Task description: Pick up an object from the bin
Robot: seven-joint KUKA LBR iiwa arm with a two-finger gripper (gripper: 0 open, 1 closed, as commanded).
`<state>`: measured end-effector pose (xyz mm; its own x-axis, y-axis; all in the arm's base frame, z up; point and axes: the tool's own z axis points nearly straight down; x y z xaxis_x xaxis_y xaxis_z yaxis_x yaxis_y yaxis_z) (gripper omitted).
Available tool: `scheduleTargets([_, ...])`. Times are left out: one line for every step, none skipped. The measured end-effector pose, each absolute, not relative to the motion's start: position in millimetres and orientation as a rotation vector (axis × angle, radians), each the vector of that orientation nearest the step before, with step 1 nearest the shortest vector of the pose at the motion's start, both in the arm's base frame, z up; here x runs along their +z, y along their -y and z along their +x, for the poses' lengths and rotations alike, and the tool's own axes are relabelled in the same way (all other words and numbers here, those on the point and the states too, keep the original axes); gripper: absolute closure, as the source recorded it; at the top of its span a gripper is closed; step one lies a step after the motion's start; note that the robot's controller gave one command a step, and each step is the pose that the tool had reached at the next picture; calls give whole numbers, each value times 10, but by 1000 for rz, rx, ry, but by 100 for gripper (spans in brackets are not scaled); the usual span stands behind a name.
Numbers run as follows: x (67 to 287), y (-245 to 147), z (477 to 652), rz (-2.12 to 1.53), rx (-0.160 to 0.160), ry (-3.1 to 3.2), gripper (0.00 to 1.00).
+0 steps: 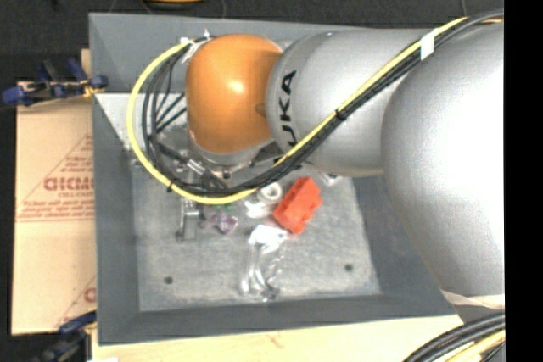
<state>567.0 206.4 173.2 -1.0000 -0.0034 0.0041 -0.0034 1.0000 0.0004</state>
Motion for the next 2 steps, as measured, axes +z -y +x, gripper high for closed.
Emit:
scheduleTargets([1372,-1363,6006,289,6,3129,0])
scheduleTargets([667,-1060,6068,391,3,3117,0])
